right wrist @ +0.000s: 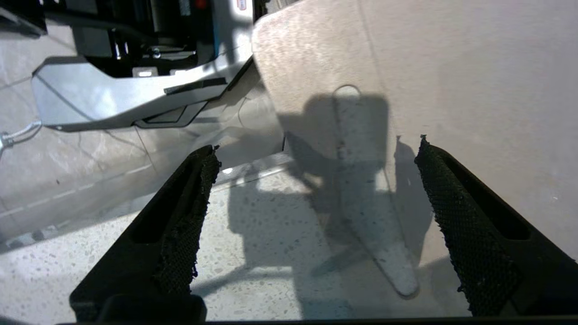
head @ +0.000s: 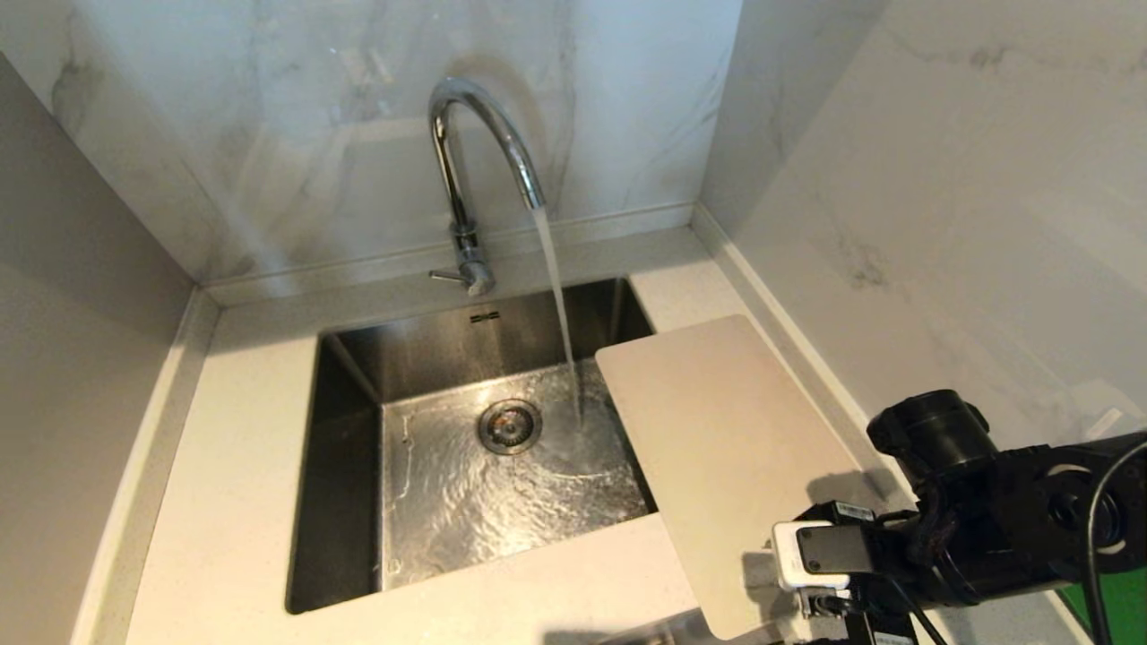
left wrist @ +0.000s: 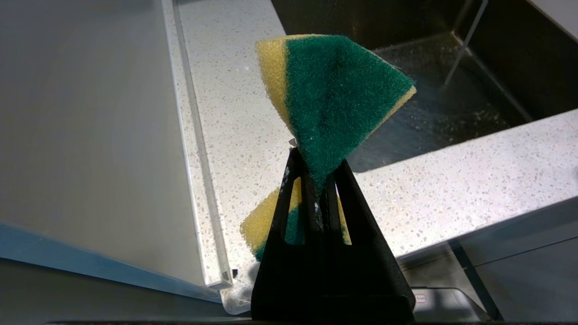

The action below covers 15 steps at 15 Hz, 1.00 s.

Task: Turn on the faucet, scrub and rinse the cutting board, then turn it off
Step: Pick up the cutting board

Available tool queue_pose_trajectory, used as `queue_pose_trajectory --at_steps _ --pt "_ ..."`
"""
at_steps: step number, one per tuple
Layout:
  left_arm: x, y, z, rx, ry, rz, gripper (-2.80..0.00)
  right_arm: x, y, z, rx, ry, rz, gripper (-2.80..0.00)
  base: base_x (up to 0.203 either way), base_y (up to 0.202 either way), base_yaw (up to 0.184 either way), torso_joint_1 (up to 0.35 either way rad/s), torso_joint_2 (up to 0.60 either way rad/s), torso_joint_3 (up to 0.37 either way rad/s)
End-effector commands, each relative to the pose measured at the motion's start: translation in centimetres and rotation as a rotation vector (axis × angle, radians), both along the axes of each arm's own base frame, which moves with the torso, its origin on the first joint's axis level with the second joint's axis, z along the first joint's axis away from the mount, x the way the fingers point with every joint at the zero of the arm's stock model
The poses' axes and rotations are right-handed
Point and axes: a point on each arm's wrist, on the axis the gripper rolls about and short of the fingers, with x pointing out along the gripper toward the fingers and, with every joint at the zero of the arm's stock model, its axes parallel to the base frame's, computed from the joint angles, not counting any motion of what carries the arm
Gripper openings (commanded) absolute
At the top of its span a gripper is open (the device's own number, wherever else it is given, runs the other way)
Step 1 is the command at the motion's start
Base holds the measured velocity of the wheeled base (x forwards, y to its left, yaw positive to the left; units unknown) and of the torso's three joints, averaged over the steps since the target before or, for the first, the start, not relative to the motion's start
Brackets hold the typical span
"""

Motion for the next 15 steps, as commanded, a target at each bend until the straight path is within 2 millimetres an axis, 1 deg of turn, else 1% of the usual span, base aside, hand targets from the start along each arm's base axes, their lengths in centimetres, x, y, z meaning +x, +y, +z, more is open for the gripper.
queue_pose_trajectory --at_steps 1,4,5,7,9,11,15 --pt "0.0 0.0 0.0 0.0 0.0 0.001 -2.8 -0.5 -0.1 -0.5 -0.013 0.012 0.029 0.0 0.0 0.0 0.0 0.0 0.0 0.0" --pt "0.0 0.0 0.0 0.0 0.001 0.001 -2.8 -0.8 -0.2 -1.4 -0.061 0.027 0.057 0.0 0.0 0.0 0.0 0.0 0.0 0.0" --pt "0.0 0.0 0.0 0.0 0.001 0.001 -2.8 -0.5 -0.2 -1.6 -0.086 0.009 0.062 0.0 0.0 0.0 0.0 0.0 0.0 0.0" --pt "0.0 0.0 0.0 0.0 -0.002 0.001 -2.8 -0.2 -0.2 -2.5 -0.092 -0.011 0.058 0.0 0.0 0.0 0.0 0.0 0.0 0.0" --pt "0.0 0.0 0.0 0.0 -0.002 0.001 -2.8 0.1 -0.2 -3.4 -0.095 -0.005 0.055 0.0 0.0 0.0 0.0 0.0 0.0 0.0" --pt "0.0 0.0 0.0 0.0 0.001 0.001 -2.8 0.5 -0.3 -3.4 -0.095 -0.011 0.046 0.0 0.0 0.0 0.0 0.0 0.0 0.0" --pt "0.0 0.0 0.0 0.0 -0.001 0.001 -2.8 0.6 -0.3 -3.7 -0.096 0.0 0.049 0.0 0.0 0.0 0.0 0.0 0.0 0.0"
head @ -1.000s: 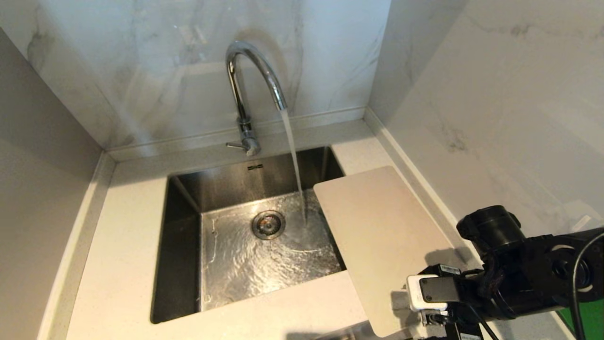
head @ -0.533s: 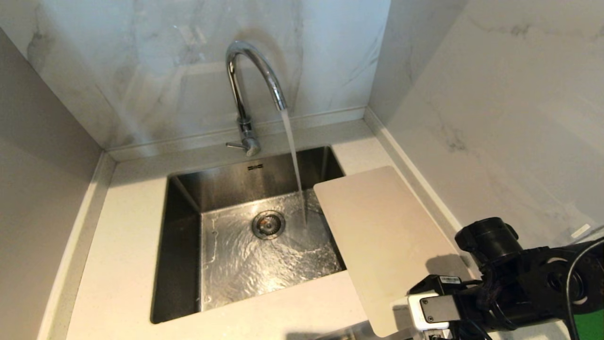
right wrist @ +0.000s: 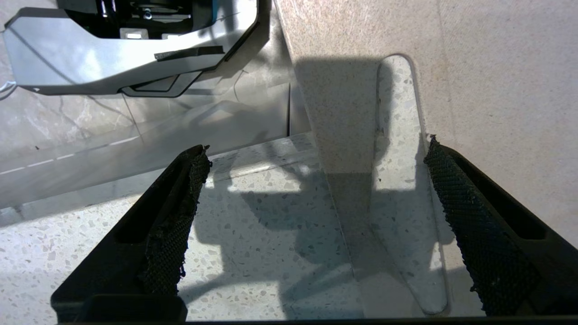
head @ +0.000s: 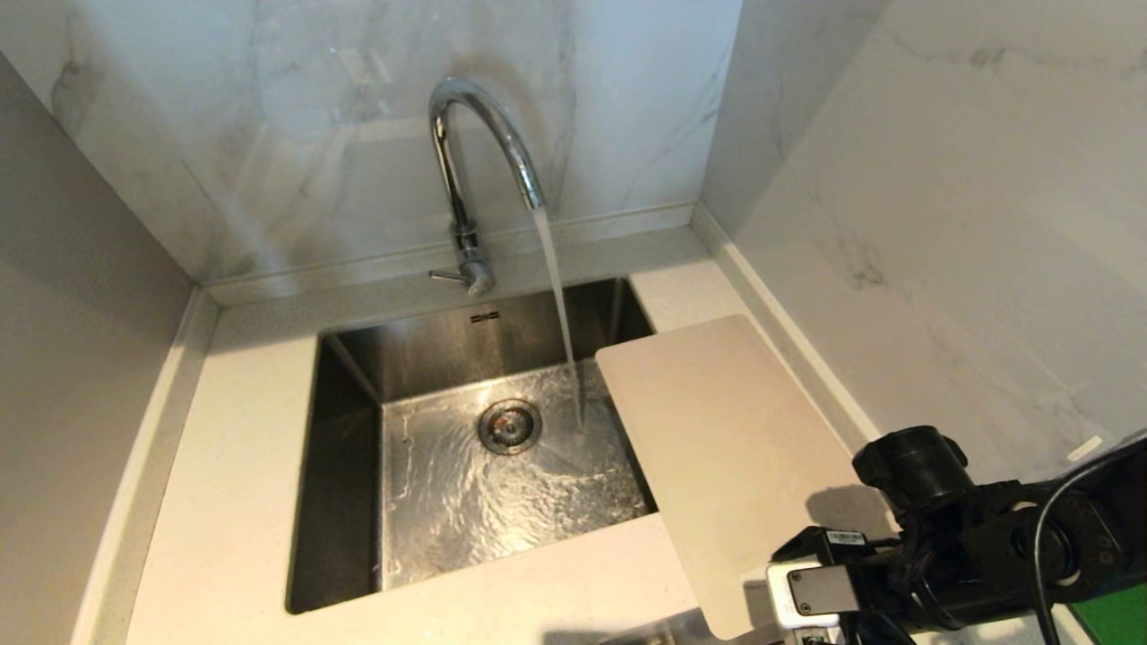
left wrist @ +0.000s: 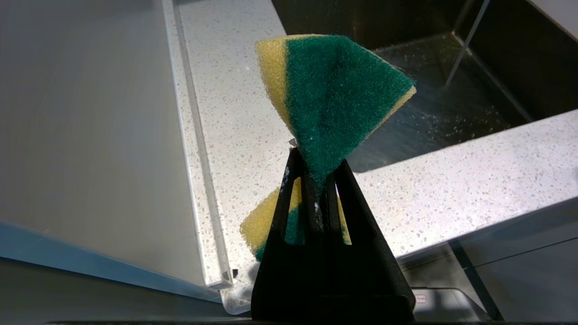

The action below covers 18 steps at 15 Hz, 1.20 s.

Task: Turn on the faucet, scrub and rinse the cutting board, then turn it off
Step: Pick up the cutting board

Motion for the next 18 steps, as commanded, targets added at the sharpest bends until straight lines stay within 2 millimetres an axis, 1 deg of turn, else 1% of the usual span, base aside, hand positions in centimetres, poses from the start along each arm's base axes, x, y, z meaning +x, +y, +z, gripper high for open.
queue_pose_trajectory --at_steps 1,9,18 --pt "0.0 0.0 0.0 0.0 0.0 0.001 -2.8 0.1 0.1 -0.3 -0.003 0.011 0.01 0.0 0.0 0.0 0.0 0.0 0.0 0.0" --pt "0.0 0.0 0.0 0.0 0.0 0.001 -2.8 0.3 0.3 -0.9 -0.007 0.033 0.019 0.0 0.0 0.0 0.0 0.0 0.0 0.0" --pt "0.0 0.0 0.0 0.0 0.001 0.001 -2.8 0.0 1.2 -1.3 -0.017 0.05 0.053 0.0 0.0 0.0 0.0 0.0 0.0 0.0"
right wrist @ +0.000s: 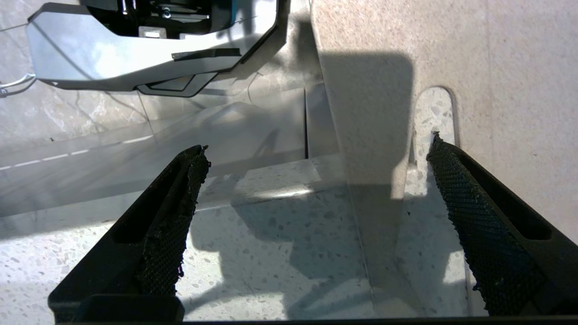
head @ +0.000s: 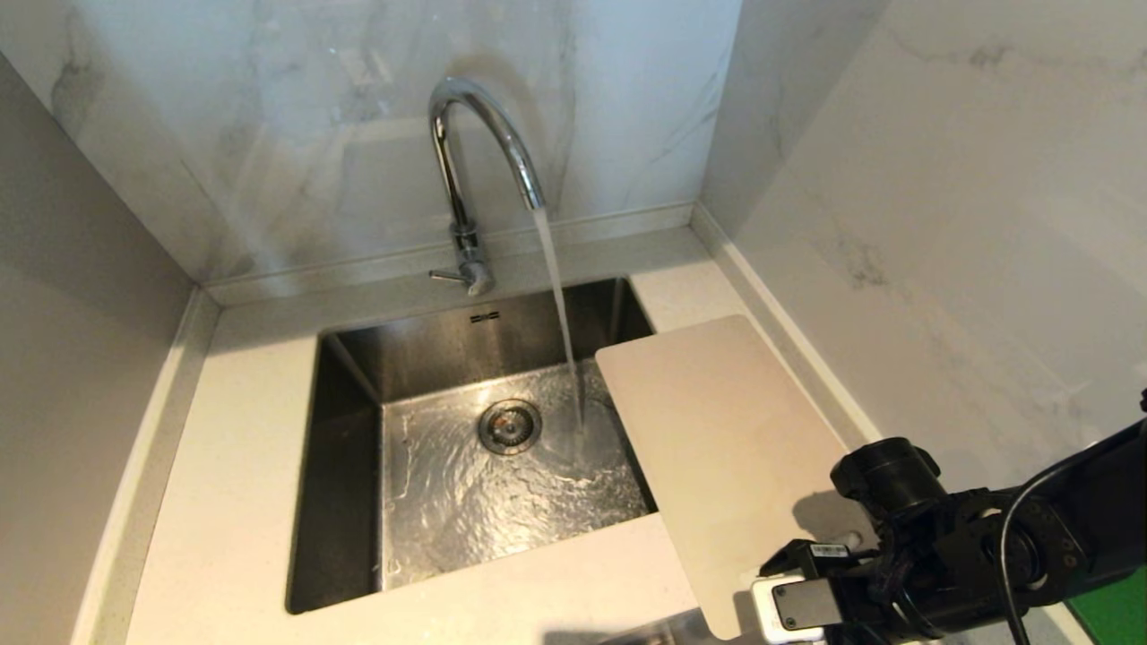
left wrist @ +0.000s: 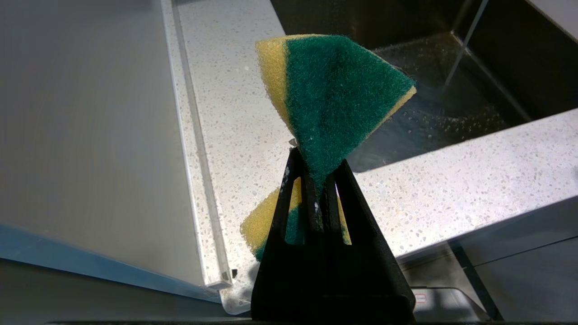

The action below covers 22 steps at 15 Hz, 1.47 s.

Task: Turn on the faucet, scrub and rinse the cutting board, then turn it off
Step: Pick up the cutting board

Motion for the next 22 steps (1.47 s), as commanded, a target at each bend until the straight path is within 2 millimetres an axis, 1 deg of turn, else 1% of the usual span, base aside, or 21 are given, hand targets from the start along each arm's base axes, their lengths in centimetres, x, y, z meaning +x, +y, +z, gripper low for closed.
queue_pose_trajectory --at_steps 1,7,19,22 --pt "0.0 0.0 0.0 0.0 0.0 0.0 -2.8 -0.2 0.4 -0.1 -0.002 0.005 0.025 0.0 0.0 0.0 0.0 0.0 0.0 0.0" --pt "0.0 0.0 0.0 0.0 0.001 0.0 -2.8 -0.5 0.7 -0.1 -0.003 0.007 0.038 0.0 0.0 0.0 0.0 0.0 0.0 0.0" --pt "0.0 0.0 0.0 0.0 0.001 0.0 -2.8 -2.9 0.2 -0.9 -0.014 0.063 0.04 0.0 0.0 0.0 0.0 0.0 0.0 0.0" --pt "0.0 0.0 0.0 0.0 -0.001 0.0 -2.8 -2.6 0.2 -1.4 -0.019 0.084 0.036 0.0 0.0 0.0 0.0 0.0 0.0 0.0"
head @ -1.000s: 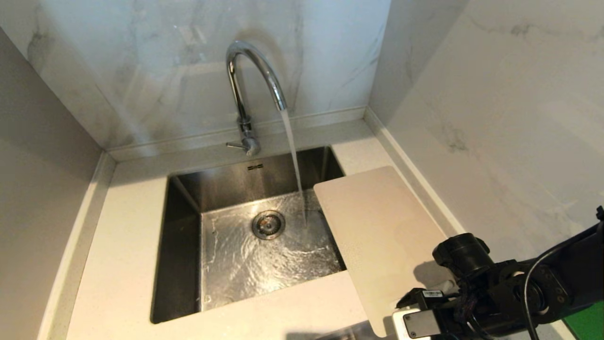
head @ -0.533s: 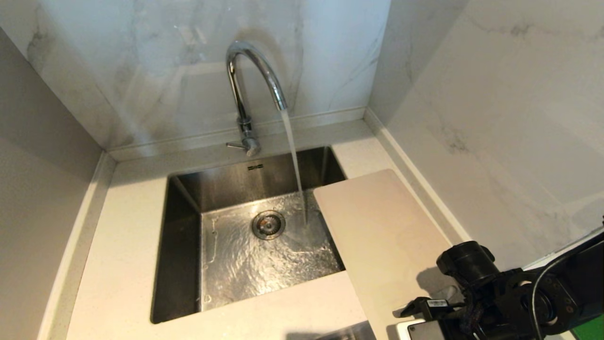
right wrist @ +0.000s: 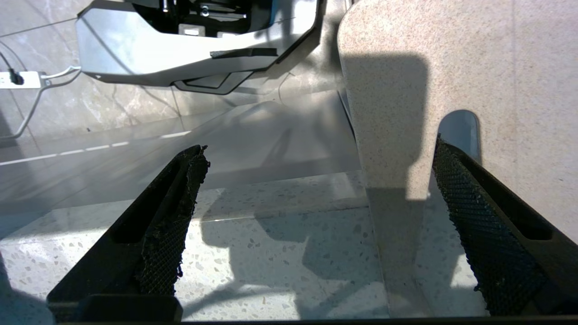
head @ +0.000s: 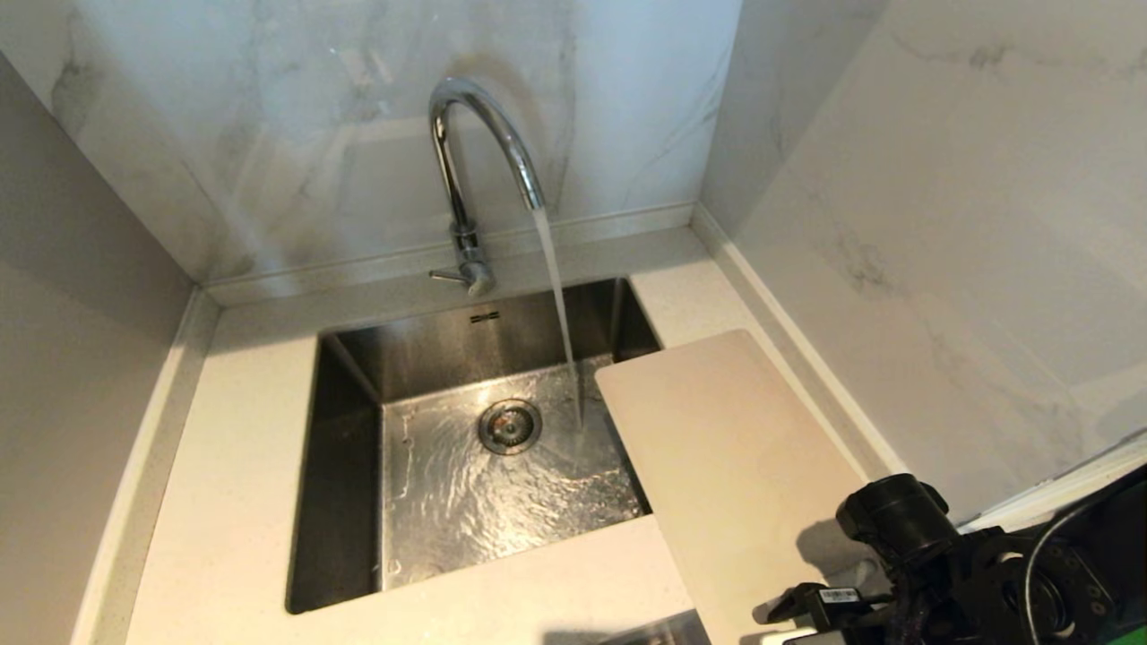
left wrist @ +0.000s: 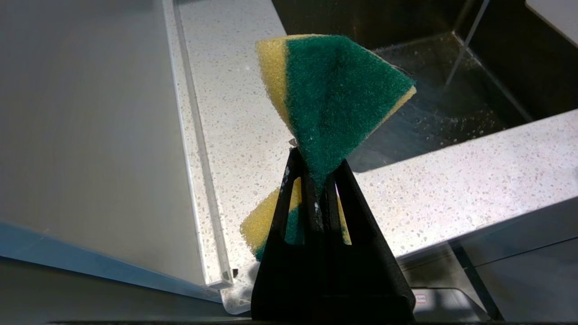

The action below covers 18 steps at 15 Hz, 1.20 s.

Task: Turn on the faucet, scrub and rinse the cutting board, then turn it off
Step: Pick up the cutting board

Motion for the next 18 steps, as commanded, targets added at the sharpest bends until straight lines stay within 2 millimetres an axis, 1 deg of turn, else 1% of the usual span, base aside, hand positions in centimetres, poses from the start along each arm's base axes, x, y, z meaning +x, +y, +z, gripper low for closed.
queue_pose_trajectory --at_steps 1,4,7,9,18 --pt "0.0 0.0 0.0 0.0 0.001 0.0 -2.8 0.4 0.1 -0.4 -0.003 0.013 0.007 0.0 0.0 0.0 0.0 0.0 0.0 0.0" --pt "0.0 0.0 0.0 0.0 0.0 0.0 -2.8 0.7 0.1 -1.1 -0.005 0.04 -0.008 0.0 0.0 0.0 0.0 0.0 0.0 0.0" --pt "0.0 0.0 0.0 0.0 -0.001 0.0 -2.8 1.3 0.2 -1.4 -0.013 0.004 -0.019 0.0 0.0 0.0 0.0 0.0 0.0 0.0" --pt "0.0 0.0 0.0 0.0 -0.001 0.0 -2.8 1.3 0.2 -1.6 -0.038 0.006 -0.026 0.0 0.0 0.0 0.0 0.0 0.0 0.0" --pt "0.0 0.0 0.0 0.0 -0.002 0.0 -2.8 1.3 1.6 -2.4 -0.159 0.004 0.009 0.0 0.0 0.0 0.0 0.0 0.0 0.0"
